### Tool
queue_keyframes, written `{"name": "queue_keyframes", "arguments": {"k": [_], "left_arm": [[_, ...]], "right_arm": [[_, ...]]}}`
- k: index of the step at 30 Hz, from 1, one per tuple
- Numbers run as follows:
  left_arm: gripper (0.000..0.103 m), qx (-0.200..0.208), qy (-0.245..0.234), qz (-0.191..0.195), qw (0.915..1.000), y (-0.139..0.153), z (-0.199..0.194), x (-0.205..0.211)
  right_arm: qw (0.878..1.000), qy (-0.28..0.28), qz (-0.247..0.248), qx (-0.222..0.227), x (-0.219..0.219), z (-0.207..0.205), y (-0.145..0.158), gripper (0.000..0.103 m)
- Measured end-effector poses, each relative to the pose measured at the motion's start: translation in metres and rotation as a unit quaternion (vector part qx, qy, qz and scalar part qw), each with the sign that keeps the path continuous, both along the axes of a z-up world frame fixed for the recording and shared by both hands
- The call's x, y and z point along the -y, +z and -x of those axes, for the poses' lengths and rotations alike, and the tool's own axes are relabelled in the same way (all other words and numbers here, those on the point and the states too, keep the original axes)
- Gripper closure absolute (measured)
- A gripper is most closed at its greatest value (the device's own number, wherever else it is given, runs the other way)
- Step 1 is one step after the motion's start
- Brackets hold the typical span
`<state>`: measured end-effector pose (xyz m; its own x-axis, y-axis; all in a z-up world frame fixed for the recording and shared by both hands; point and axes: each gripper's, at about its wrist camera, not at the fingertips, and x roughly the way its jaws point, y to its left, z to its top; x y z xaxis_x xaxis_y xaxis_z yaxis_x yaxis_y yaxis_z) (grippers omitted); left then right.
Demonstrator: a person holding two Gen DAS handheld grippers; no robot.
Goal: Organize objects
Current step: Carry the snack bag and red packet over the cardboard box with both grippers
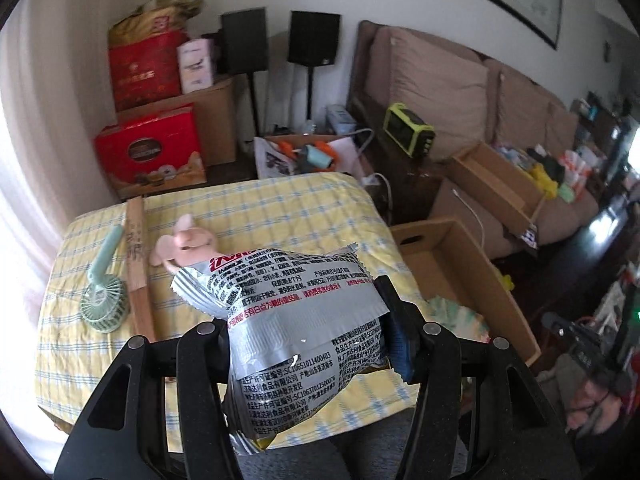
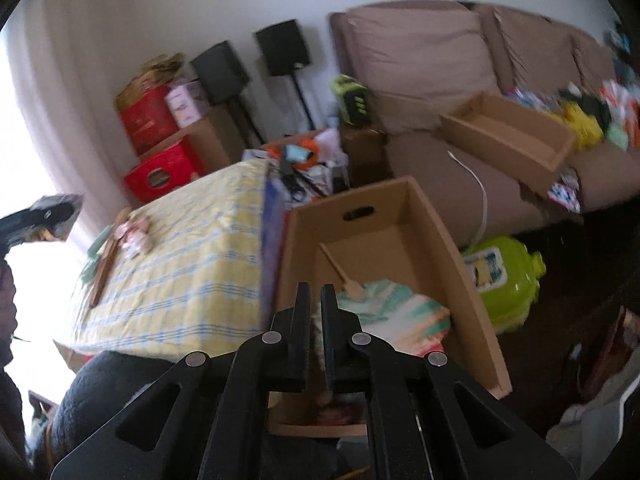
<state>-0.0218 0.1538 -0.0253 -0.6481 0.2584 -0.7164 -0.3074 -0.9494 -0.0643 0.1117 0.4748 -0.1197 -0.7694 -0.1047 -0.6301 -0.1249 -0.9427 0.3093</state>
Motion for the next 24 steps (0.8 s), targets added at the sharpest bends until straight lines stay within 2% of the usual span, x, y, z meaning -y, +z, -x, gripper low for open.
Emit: {"name": "queue_keyframes", "arguments": {"k": [6, 10, 13, 16, 20, 24], "left_arm": [[0.051, 0.01, -0.046, 0.004, 0.9989, -0.01, -0.012, -0.043], [0.05, -0.008, -0.079, 0.06, 0.995, -0.019, -0.024, -0.101], [0.05, 0.003, -0.096, 0.074, 0.9926, -0.033, -0.025, -0.132], [0.05, -0.007, -0.104, 0.115, 0.9878, -0.047, -0.026, -0.165], [0.051, -0.014, -0.11, 0.145, 0.9833, -0.062, -0.027, -0.19], [0.051, -0.016, -0.114, 0.158, 0.9807, -0.072, -0.027, -0.202]], "right_arm": [[0.999, -0.043, 0.021, 0.023, -0.032, -0.005, -0.013, 0.098], [0.998, -0.054, 0.023, 0.032, -0.038, -0.007, -0.019, 0.098], [0.998, -0.055, 0.023, 0.036, -0.04, -0.006, -0.022, 0.097], [0.998, -0.057, 0.019, 0.036, -0.04, -0.007, -0.022, 0.097], [0.997, -0.065, 0.018, 0.044, -0.045, -0.006, -0.027, 0.097], [0.995, -0.077, 0.025, 0.054, -0.054, -0.008, -0.034, 0.097]]}}
